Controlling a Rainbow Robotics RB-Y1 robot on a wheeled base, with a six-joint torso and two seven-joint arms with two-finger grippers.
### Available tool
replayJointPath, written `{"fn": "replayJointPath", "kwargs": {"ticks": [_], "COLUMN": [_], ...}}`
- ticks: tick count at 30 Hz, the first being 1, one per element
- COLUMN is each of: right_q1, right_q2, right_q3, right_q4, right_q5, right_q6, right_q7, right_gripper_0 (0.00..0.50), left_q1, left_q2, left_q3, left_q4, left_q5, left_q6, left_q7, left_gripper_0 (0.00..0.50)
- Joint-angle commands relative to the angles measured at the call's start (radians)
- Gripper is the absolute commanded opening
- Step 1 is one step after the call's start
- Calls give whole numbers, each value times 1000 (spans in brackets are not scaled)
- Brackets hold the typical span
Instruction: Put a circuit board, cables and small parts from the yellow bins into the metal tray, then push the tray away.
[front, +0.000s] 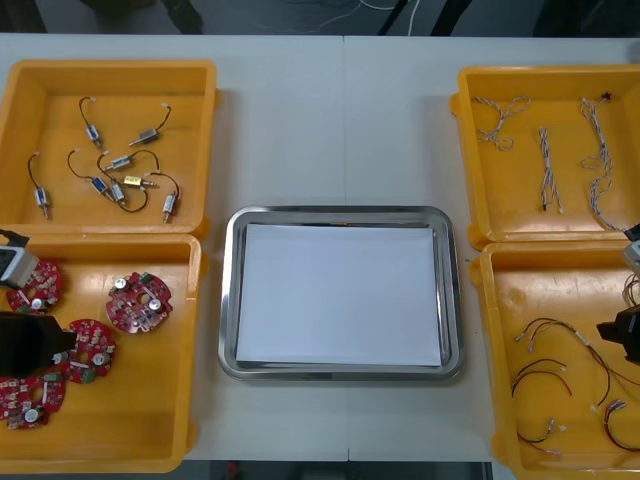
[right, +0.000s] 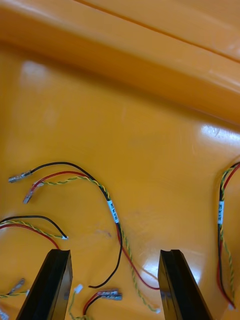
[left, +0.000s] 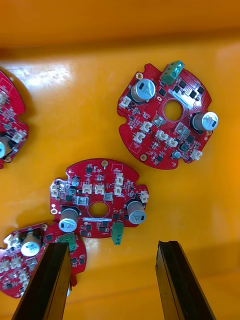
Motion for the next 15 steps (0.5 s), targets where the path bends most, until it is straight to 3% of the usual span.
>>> {"fn": "replayJointPath", "kwargs": {"ticks": [1, 15], "right_q1": [57, 54], "right_q2": [-38, -65], "right_q3": [36, 81], "right_q4": [-9, 108], "right_q5": [13, 24], "right_q6": [-71, -166], "right_q7": [66, 211], "right_gripper_0": [500, 500], "left_q1": [59, 82], "left_q2": [24, 90], "left_q3": [-75, -211], "left_q4": [-29, 4], "left_q5": [-61, -177], "left_q6": [-72, -184], "left_q7": [-79, -75], "left_gripper_0": [500, 500]}}
